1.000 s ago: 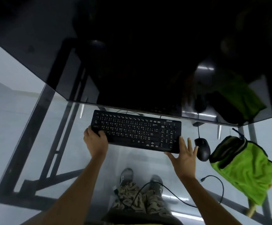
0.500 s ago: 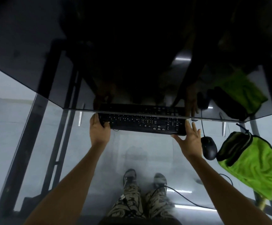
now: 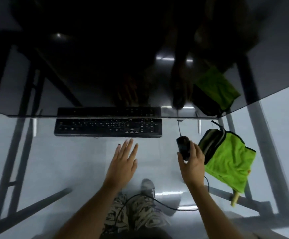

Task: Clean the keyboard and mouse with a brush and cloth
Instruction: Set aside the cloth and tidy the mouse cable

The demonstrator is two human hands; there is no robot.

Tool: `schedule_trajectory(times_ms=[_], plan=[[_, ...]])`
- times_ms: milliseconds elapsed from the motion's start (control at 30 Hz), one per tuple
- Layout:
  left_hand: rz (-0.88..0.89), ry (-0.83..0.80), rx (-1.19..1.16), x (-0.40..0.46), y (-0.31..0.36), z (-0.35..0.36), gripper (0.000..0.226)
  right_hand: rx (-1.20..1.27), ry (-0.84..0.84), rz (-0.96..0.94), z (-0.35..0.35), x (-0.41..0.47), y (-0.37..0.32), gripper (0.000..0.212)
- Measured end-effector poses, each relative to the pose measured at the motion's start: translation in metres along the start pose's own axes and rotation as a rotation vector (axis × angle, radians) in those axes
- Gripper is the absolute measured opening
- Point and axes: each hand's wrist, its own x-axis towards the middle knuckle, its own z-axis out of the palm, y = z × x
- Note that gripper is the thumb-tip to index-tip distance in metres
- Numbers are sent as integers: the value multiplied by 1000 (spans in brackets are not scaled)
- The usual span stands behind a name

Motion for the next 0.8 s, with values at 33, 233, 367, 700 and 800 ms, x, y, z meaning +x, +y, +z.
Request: schedule_trajectory(times_ms=[33, 233, 367, 700, 800], plan=[[-10, 9, 14, -1, 1, 3, 54, 3, -5, 23, 0, -2, 6, 65], [-21, 52, 1, 2, 4, 3, 55, 9, 14, 59, 6, 16, 3, 65], [-39, 51, -1, 2, 6, 2, 55, 106, -26, 12, 15, 46, -12, 66], [-59, 28, -3, 3, 4, 4, 57, 151, -4, -71, 34, 86, -26, 66], [-66, 32, -7, 3, 4, 6, 57, 164, -7, -70, 35, 86, -25, 66]])
